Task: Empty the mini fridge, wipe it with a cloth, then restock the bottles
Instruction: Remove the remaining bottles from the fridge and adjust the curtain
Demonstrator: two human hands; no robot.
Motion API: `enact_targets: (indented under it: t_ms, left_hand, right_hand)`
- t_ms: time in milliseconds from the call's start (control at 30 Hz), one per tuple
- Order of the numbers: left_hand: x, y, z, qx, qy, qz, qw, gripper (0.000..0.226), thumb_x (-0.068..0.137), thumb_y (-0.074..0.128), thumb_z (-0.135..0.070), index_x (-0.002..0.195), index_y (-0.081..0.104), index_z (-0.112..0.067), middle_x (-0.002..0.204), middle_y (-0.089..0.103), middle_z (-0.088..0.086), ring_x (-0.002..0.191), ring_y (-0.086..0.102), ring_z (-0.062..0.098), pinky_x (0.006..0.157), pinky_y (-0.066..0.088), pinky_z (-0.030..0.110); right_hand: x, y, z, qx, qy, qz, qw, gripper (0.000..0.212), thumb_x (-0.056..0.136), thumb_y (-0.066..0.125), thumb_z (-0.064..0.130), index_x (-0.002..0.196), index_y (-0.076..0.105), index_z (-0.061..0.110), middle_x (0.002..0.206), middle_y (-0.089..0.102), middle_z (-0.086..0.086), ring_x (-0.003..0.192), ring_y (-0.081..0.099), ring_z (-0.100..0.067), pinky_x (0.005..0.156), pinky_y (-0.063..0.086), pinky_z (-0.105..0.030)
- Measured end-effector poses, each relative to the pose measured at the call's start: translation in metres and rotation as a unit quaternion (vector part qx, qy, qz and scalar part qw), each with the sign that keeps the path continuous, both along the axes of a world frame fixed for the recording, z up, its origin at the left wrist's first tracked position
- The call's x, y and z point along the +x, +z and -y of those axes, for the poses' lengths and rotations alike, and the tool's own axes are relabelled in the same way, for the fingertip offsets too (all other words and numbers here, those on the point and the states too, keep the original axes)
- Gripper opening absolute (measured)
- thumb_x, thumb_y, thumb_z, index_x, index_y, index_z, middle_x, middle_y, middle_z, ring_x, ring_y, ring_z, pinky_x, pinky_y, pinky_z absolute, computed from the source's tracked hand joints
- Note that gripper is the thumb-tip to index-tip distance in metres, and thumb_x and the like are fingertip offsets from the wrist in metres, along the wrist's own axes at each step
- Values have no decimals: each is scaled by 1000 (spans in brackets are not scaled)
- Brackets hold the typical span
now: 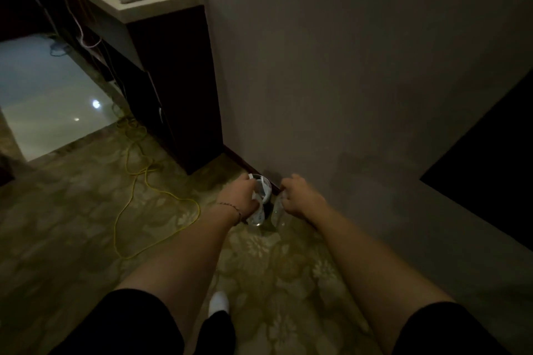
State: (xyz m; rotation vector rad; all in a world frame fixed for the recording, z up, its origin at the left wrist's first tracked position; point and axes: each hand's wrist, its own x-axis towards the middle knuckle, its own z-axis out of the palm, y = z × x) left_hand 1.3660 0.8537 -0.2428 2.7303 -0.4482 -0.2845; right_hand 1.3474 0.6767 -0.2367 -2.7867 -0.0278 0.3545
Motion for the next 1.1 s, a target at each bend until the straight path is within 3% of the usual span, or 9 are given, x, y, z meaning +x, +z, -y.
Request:
enact_targets:
  t_ms: [133,267,500,633,867,1000,1100]
  left_hand:
    - [95,-33,-13,11,-5,-16,1000,30,84,66,-23,114,60,-19,117,49,0,96,58,22,82,54,37]
    - [164,-79,-17,6,11,-51,999,33,83,66,-21,115,58,-19,117,48,1,94,58,23,81,56,38]
    - [244,-222,-14,-1,23,-78,997,40,86,64,-18,125,55,-19,127,47,1,100,56,22,84,54,38]
    - [288,-316,3,3,47,-98,994,43,89,61,-19,131,51,-21,138,42,0,105,56,22,87,55,39]
    - [344,-460,27,25,46,-78,996,40,92,57,-19,132,51,-21,134,46,0,114,50,24,87,54,41]
    - [359,-511,23,46,38,-108,992,39,92,59,-21,131,51,-24,135,46,-2,114,52,22,88,54,40]
    - [361,-523,17,42,37,-134,989,48,91,62,-26,136,46,-28,145,41,-5,119,52,22,92,52,38]
  right_hand:
    - [85,-31,-12,18,-32,-14,999,12,91,56,13,102,60,15,102,41,-3,99,58,-34,81,50,-36]
    - [151,-70,-20,15,-38,-50,998,24,94,56,16,117,58,15,114,46,-7,104,57,-31,87,51,-40]
    - [245,-195,-18,11,-21,-111,994,35,94,59,20,128,52,16,126,43,-5,105,57,-26,91,53,-43]
    - [287,-286,-8,29,-28,-104,994,39,94,60,19,132,51,17,131,41,-5,106,56,-24,91,53,-39]
    - [344,-435,5,44,-61,-101,992,43,95,60,20,136,50,19,135,42,-7,108,58,-26,93,53,-39]
    - [359,-488,-1,53,-63,-120,989,43,97,58,22,138,49,18,151,34,-6,117,57,-27,95,52,-38]
    - [362,-500,-4,54,-57,-148,986,54,97,59,23,148,39,23,156,27,-5,126,52,-29,100,50,-41]
